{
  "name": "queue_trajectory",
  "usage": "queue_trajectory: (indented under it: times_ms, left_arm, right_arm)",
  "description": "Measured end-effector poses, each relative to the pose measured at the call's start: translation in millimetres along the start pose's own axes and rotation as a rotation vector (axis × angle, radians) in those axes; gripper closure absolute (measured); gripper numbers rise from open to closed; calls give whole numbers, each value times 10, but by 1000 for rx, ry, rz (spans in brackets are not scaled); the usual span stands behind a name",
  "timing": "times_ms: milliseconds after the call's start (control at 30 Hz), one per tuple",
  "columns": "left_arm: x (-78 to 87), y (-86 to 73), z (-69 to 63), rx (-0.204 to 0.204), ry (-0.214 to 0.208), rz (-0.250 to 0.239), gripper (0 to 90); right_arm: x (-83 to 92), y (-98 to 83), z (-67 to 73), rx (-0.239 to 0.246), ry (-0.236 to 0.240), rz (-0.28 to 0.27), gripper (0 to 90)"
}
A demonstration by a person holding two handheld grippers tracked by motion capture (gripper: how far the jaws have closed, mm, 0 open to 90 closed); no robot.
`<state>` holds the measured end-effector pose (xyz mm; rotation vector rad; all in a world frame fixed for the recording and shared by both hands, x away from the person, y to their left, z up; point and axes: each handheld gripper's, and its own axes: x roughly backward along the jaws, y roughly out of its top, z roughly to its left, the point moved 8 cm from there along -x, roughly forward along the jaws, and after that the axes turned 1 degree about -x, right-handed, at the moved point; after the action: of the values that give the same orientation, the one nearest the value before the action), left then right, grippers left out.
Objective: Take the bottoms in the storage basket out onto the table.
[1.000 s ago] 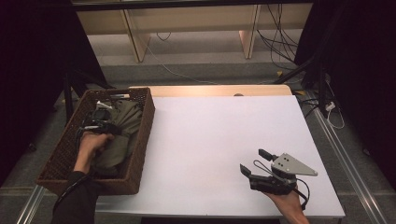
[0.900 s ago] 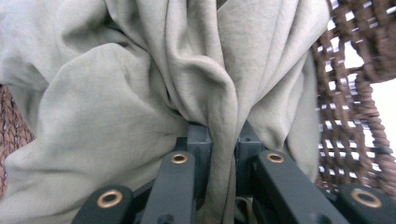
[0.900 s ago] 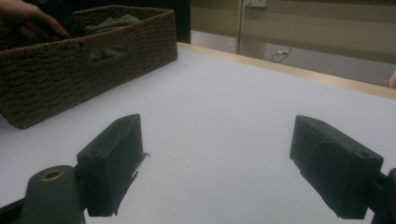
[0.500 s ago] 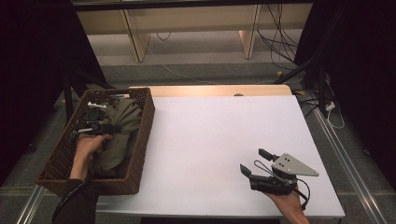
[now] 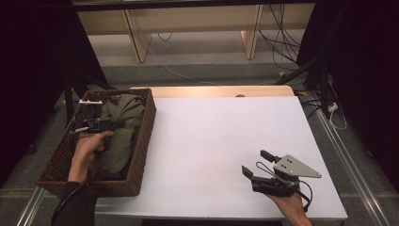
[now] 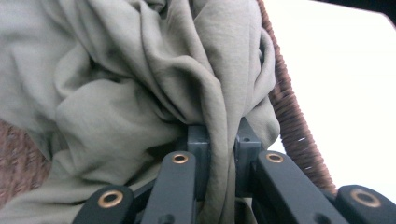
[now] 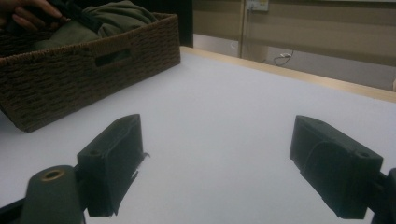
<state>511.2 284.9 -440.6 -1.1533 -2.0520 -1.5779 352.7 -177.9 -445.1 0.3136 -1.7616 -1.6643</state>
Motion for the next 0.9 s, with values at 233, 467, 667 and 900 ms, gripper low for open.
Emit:
queue_trajectory:
  times_ms: [233,467,667,900]
  left_arm:
    - [54,84,-159,18,-84,-56,818]
    - [123,153,-254,27,-122,-99,822]
    - [176,198,-304,40,-152,-131,823]
    - [222,239,-359,48,-177,-160,825]
  right_arm:
    - [3,-1,-5,-2,-2,1,184]
    - [0,1,-7,-4,-1,-3,184]
    - [1,2,-10,-5,-2,-3,184]
    - [1,2,-14,-8,-3,-5,184]
